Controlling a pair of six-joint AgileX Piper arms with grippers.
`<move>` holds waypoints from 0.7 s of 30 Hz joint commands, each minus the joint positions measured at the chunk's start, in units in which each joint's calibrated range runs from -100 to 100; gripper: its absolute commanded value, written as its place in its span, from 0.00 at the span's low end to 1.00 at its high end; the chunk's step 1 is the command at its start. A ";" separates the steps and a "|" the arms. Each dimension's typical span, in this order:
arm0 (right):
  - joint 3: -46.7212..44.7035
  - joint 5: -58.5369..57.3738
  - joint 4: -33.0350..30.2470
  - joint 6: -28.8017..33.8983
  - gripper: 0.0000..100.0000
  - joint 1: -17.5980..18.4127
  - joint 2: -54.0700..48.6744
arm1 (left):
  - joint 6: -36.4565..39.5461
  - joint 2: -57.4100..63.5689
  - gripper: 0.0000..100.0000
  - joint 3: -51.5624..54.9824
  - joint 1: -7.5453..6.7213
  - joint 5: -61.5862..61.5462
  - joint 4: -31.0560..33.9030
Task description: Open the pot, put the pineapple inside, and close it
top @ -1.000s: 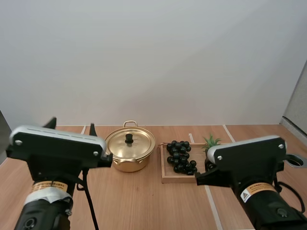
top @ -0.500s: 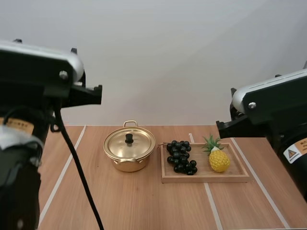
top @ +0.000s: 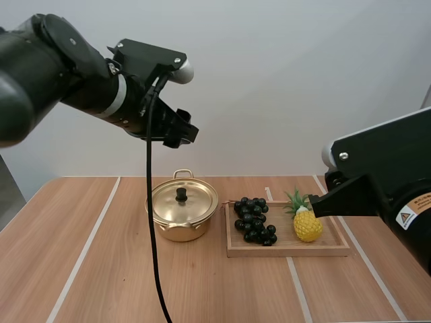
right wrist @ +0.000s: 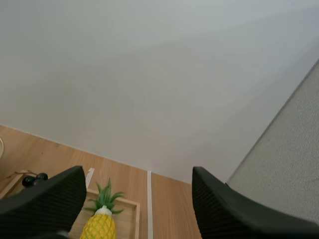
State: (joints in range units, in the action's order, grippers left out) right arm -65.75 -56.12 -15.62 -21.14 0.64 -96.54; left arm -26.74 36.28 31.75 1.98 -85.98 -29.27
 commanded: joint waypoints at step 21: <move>0.53 -5.94 -0.01 -0.45 1.00 -1.27 0.13 | -2.02 -24.97 1.00 -2.99 -0.17 -7.42 -1.19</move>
State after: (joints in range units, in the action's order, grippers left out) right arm -65.75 -62.08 -15.74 -21.31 -0.44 -96.54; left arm -28.48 12.73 29.42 1.98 -96.43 -30.00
